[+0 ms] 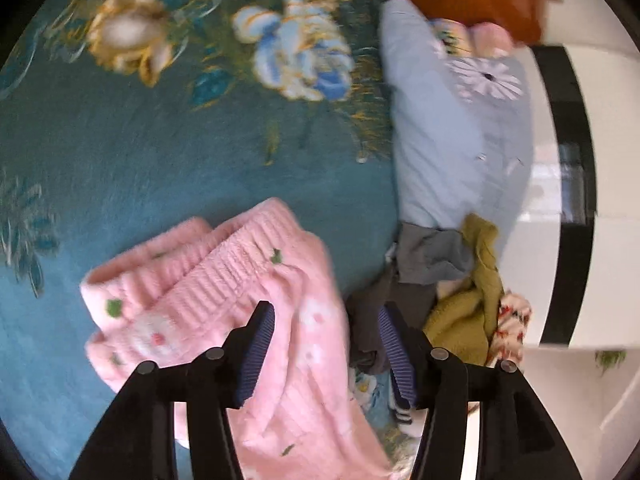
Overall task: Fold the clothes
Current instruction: 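Lift the hem with both grippers and fold it over the garment body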
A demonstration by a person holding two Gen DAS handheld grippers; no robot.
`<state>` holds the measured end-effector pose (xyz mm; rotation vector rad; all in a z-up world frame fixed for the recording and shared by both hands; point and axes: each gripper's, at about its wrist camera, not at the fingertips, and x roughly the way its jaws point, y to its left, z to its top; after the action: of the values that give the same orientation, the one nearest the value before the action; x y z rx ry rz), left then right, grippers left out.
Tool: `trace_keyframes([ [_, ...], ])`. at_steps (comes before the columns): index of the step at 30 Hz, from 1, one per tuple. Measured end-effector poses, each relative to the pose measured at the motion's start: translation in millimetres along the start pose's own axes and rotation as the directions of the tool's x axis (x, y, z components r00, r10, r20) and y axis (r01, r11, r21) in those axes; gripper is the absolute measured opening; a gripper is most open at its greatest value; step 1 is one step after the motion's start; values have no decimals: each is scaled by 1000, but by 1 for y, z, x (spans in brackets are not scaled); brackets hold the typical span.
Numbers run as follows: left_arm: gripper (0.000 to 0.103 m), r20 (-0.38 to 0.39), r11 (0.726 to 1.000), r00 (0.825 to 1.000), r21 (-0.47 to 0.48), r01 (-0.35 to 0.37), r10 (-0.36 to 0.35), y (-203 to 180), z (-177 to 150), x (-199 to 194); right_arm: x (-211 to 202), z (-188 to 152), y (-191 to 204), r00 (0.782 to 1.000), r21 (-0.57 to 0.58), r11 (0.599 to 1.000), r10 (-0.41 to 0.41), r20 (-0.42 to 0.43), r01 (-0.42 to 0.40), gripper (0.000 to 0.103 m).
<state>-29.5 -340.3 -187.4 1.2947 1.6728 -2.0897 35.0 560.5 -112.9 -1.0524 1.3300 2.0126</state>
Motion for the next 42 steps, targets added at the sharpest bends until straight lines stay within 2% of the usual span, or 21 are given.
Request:
trace_keyframes([
  [1,59,2,999,1000,38,-1,1,-3,-1,-5,-5,-1,1,1000,-22,1000,16,12,-15,56],
  [4,64,27,983,995,158,-95,92,9,-13,-24,-21,-11,-6,998,-80,995,54,28,-51,56],
  [7,66,20,972,982,143,-189,188,50,-26,-28,-38,-34,-38,998,-88,995,49,47,-44,57],
  [9,66,-29,976,978,78,-202,205,86,-31,-20,-43,-49,-69,999,-56,998,21,45,-18,58],
  [11,66,-41,980,980,35,-196,197,106,-35,-14,-41,-60,-101,999,0,1000,-5,33,5,58],
  [13,66,-34,988,988,4,-154,154,115,-38,-10,-34,-65,-127,1000,77,997,-8,16,7,59],
  [14,66,-30,991,991,-8,-132,132,116,-38,-7,-30,-66,-138,1000,124,992,5,13,-7,59],
  [16,66,-22,990,990,7,-138,138,110,-37,-1,-22,-67,-147,999,180,983,47,20,-49,59],
  [19,69,-8,988,988,19,-154,155,104,-36,7,-5,-67,-142,997,206,976,73,19,-76,59],
  [21,72,11,988,988,2,-156,156,103,-35,9,5,-66,-135,998,205,977,59,20,-62,59],
  [24,71,51,991,990,-22,-133,134,103,-35,9,15,-65,-127,998,198,979,37,50,-47,59],
  [26,71,69,989,986,-17,-148,149,100,-36,10,18,-64,-122,997,188,981,35,67,-47,61],
  [28,70,85,987,983,-20,-159,160,98,-37,11,22,-62,-116,998,172,985,16,69,-28,50],
  [29,62,92,986,982,-25,-162,164,98,-37,11,23,-60,-114,998,167,986,4,62,-14,35],
  [30,40,99,986,981,-30,-165,168,97,-38,11,24,-58,-113,999,165,986,6,52,-14,20],
  [31,36,101,985,980,-39,-170,173,95,-37,12,24,-57,-112,999,163,986,7,40,-13,19],
  [32,28,102,983,978,-49,-175,179,94,-37,13,23,-55,-107,999,155,988,-1,37,-4,16],
  [33,23,109,981,975,-15,-191,191,87,-36,12,21,-54,-102,999,141,990,-6,35,1,15],
  [36,19,128,964,967,124,-234,218,58,-33,3,10,-47,-73,999,59,998,4,36,-7,14],
  [38,19,139,965,976,175,-194,171,38,-28,-13,-4,-44,-58,998,10,1000,29,51,-29,12],
  [42,19,142,956,990,286,-60,19,2,-24,-69,-51,-37,-38,981,-43,988,150,124,-146,10],
])
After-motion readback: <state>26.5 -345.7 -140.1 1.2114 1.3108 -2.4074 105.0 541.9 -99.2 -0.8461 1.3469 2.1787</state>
